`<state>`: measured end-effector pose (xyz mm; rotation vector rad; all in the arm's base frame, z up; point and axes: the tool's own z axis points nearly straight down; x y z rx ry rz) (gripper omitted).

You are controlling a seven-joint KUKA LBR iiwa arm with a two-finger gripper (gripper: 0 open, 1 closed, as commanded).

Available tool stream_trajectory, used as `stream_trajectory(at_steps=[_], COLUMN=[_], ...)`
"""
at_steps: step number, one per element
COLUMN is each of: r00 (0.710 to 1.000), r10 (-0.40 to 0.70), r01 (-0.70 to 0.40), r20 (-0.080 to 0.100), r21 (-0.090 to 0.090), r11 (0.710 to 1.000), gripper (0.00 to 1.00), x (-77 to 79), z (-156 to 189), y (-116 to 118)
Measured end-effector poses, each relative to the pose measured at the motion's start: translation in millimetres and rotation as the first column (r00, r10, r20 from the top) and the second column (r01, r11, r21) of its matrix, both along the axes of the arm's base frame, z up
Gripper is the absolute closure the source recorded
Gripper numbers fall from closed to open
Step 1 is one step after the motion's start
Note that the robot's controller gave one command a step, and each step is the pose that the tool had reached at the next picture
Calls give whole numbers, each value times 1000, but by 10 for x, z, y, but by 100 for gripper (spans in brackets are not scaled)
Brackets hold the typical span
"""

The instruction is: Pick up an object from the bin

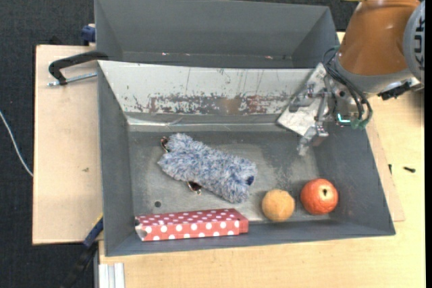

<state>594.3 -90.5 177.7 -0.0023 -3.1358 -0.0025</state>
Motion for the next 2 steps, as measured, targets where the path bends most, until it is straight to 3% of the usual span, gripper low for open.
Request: stream_trajectory(at_steps=[1, 2], r00=[1000, 992], r10=[1, 126], r01=[-1, -126], r20=[3, 10], r21=[0, -2], r11=[1000, 992], gripper=[0, 0], x=[5, -33], z=[23, 5], y=[1, 38])
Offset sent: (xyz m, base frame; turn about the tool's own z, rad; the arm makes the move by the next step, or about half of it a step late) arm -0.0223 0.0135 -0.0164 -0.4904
